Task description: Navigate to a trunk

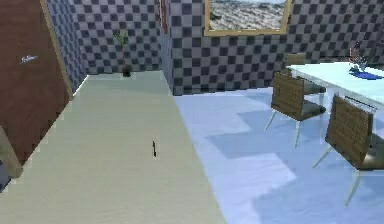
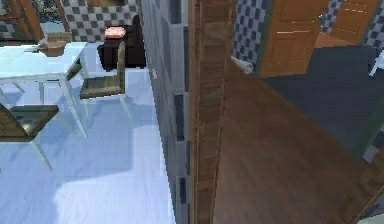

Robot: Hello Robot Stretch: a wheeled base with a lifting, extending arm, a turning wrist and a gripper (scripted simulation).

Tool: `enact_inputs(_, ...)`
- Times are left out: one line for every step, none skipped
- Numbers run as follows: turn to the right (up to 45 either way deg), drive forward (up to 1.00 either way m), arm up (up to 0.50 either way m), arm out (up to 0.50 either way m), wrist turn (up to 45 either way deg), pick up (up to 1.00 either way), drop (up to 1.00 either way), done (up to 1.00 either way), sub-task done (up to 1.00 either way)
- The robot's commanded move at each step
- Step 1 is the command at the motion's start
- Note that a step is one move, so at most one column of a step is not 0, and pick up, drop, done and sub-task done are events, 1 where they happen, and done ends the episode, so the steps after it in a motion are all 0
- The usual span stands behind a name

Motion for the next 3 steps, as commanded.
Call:
enact_inputs(24.0,0.00,0.00,0.00,0.0,0.00,0.00,0.00,0.00)
enact_inputs(0.0,0.15,0.00,0.00,0.0,0.00,0.00,0.00,0.00)
enact_inputs(-45.0,0.00,0.00,0.00,0.0,0.00,0.00,0.00,0.00)
